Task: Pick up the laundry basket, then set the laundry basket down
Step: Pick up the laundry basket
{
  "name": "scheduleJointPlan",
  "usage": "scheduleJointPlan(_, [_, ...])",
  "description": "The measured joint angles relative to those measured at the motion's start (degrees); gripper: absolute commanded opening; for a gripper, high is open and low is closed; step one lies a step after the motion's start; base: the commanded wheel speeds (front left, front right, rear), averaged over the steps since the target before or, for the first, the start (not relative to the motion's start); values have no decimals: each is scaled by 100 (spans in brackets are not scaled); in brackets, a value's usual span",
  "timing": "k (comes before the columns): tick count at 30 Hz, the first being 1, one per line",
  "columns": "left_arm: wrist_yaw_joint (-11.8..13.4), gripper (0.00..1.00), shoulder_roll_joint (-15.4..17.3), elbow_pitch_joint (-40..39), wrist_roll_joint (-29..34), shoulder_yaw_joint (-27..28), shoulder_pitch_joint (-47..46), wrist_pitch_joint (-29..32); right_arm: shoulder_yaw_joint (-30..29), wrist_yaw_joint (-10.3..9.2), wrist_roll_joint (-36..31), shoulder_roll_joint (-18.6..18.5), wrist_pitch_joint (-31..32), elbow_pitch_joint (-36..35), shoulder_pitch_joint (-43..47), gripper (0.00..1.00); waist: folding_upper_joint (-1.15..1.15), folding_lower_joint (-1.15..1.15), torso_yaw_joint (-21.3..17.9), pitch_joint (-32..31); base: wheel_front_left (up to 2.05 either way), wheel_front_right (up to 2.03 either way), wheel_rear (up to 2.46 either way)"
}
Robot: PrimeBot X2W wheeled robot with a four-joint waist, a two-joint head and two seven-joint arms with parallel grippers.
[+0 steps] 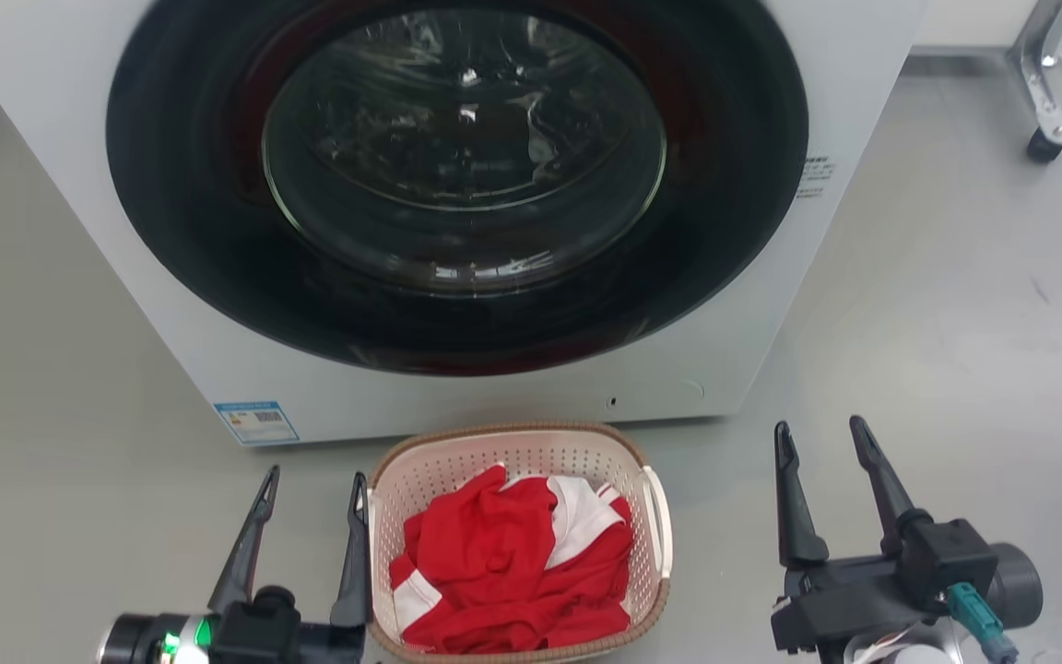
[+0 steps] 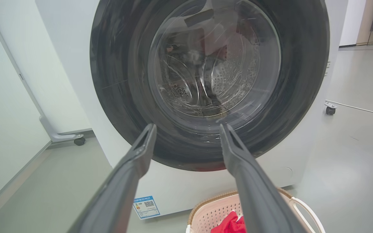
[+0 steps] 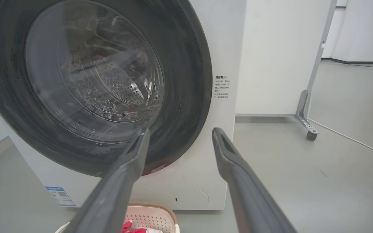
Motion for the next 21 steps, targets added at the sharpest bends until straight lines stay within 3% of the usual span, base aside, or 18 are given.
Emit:
scheduleJointPlan(11, [-3, 100, -43, 188, -1, -34, -691, 0, -211, 90, -3, -57, -15, 56, -537, 100, 0, 1, 41, 712, 0, 0, 0])
scheduleJointPlan(21, [-18, 100, -82, 924, -124, -26, -1395, 0, -301, 98, -4, -59, -41, 501, -1241, 100, 1, 1, 142, 1617, 0, 0, 0])
